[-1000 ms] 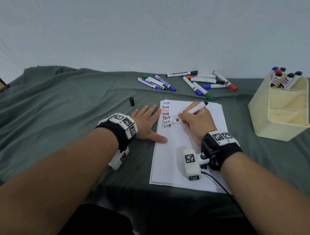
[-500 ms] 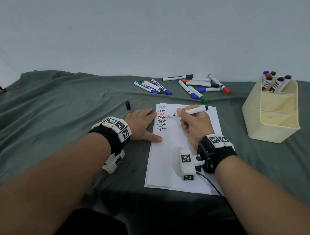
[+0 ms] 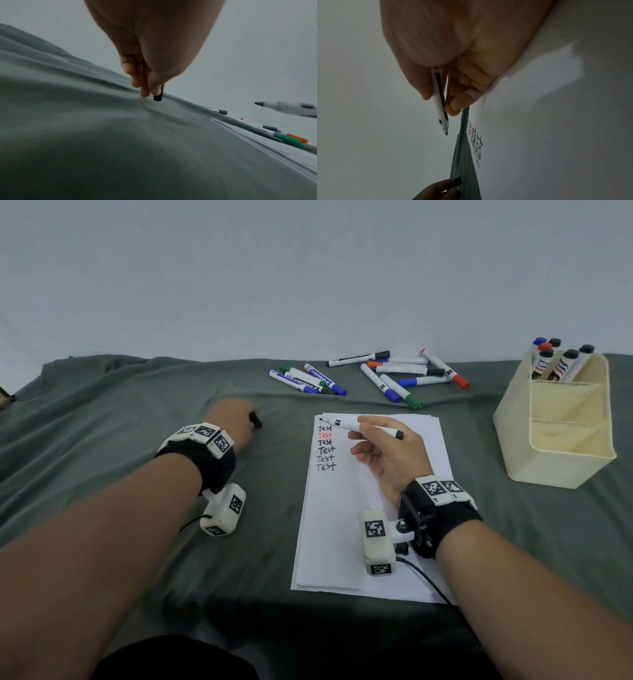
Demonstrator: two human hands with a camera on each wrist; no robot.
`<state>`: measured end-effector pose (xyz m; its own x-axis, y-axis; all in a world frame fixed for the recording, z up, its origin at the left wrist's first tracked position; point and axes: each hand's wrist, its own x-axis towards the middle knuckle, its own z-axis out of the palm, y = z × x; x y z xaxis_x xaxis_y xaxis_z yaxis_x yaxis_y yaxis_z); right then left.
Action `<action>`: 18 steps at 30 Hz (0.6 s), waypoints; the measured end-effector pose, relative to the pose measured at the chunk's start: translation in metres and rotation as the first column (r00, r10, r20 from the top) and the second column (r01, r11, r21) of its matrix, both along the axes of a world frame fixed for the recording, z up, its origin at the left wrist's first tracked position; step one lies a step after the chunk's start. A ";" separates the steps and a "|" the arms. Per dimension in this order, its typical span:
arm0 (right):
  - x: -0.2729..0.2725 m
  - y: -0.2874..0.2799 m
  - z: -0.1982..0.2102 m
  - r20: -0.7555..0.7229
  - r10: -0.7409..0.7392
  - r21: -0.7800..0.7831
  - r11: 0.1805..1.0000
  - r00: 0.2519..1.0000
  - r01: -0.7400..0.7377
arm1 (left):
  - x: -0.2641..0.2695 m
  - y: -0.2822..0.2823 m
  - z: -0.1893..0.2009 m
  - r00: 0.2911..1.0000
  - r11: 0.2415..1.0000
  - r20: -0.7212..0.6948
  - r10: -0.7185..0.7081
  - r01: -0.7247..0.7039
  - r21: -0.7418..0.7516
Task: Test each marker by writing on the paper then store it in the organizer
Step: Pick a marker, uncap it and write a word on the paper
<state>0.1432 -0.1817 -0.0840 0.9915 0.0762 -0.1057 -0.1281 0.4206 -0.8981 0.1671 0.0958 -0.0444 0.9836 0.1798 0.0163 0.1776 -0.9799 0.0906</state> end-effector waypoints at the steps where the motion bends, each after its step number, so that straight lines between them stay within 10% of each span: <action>1: 0.000 0.000 -0.001 0.011 0.001 -0.009 1.000 1.000 -0.001 | 0.001 -0.001 0.002 1.000 1.000 0.009 0.021 -0.021 -0.006; 18: -0.003 -0.002 -0.001 0.044 0.042 -0.066 0.997 0.998 -0.039 | -0.016 -0.040 0.004 0.908 0.745 0.282 -0.311 0.417 -0.521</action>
<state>0.1407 -0.1833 -0.0846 0.9916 0.1108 -0.0673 -0.1028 0.3562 -0.9287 0.1511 0.0558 -0.0408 0.9670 -0.1624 0.1965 -0.2516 -0.7320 0.6332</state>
